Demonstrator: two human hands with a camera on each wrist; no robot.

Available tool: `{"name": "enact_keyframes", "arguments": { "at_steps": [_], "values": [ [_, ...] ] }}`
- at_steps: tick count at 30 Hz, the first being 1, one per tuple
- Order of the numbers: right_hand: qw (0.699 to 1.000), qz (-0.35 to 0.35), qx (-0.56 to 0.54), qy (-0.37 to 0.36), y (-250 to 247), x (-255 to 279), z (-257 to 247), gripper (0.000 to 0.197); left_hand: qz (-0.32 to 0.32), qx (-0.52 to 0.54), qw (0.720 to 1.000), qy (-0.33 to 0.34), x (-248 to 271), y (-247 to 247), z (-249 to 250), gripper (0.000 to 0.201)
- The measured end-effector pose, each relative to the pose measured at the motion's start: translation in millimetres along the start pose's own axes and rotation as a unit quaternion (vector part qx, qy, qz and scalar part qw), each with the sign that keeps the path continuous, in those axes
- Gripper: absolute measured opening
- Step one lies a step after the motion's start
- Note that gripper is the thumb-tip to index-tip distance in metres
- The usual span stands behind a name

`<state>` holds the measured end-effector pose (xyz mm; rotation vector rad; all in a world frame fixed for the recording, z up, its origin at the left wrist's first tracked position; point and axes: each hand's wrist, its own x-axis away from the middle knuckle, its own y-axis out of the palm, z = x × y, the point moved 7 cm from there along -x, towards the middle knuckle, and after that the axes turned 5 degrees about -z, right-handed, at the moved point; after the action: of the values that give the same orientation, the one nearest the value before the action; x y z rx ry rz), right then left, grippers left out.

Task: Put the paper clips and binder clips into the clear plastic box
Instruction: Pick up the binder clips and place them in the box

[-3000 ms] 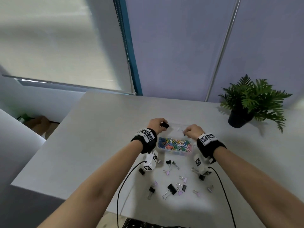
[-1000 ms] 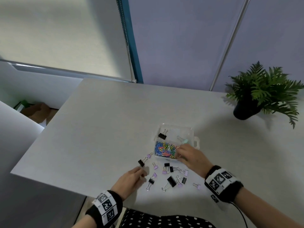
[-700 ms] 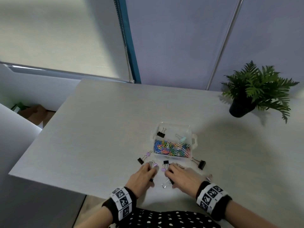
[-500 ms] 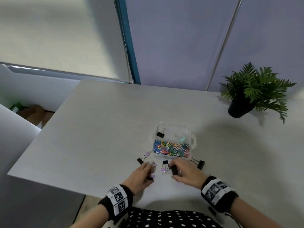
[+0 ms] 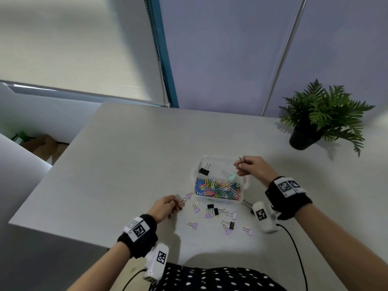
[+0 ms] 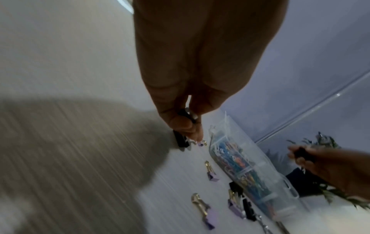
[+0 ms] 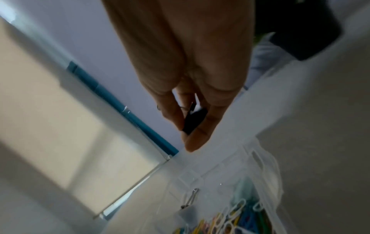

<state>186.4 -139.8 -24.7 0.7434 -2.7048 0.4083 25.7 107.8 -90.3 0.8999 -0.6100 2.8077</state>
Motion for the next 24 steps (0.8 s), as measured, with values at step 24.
{"name": "enact_keyframes", "arguments": {
  "at_steps": [24],
  "values": [
    [0.850,-0.084,0.509,0.112,10,54,81,0.048,0.094,-0.243,0.965,-0.014,-8,-24,11,0.031]
  ]
}}
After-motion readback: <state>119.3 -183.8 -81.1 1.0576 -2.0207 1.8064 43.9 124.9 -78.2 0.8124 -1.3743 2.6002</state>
